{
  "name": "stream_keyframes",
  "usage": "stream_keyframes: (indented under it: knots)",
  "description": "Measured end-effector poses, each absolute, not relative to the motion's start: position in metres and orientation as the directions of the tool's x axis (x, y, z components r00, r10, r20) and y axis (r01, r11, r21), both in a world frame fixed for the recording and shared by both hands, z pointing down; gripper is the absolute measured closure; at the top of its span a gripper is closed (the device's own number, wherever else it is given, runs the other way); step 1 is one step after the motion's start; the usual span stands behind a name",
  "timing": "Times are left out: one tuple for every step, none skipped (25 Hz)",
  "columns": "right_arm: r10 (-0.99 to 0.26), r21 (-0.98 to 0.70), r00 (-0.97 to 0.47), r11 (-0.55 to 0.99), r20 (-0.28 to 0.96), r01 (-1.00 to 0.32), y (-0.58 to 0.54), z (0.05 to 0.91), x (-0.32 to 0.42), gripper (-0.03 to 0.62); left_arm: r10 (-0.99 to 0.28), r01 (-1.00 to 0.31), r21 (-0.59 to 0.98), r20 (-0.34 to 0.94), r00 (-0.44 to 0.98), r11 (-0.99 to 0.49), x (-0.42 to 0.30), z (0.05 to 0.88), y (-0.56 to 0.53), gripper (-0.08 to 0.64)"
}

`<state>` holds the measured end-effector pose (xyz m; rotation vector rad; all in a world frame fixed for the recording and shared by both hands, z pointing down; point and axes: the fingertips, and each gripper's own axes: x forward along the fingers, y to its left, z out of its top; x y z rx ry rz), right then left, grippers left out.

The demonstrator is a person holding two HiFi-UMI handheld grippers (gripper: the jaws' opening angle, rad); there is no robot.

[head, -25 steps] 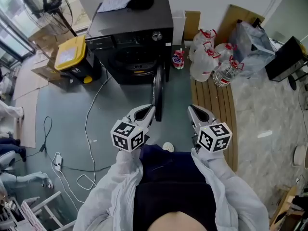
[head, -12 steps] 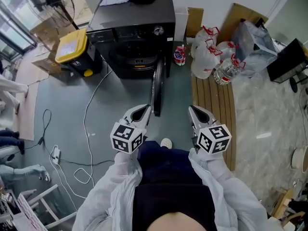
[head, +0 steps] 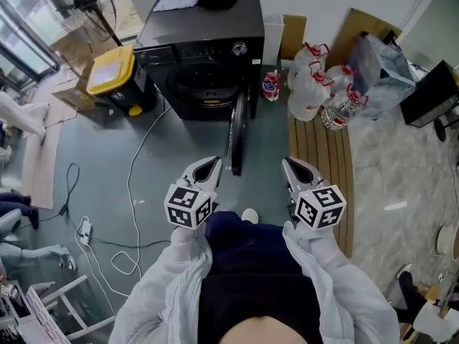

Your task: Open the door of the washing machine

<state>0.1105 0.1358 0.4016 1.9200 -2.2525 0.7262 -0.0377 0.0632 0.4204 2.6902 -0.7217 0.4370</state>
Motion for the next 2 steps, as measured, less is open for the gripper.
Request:
stream_keyframes:
  knots:
    - [-0.906,-0.294,-0.207,0.098,0.369,-0.951,0.1359,0.4021,0.1098,0.583,-0.429,-0.528,0.225,0.370,0.824,-0.819,-0.0382,0.4211,0.0633,0.561]
    - [-0.905,-0.296,-0.211,0.102,0.369,-0.950,0.1361,0.4027,0.1089,0.583,-0.431,-0.530,0.225,0.371,0.822,-0.817,-0.0386,0.4219,0.0635,0.561]
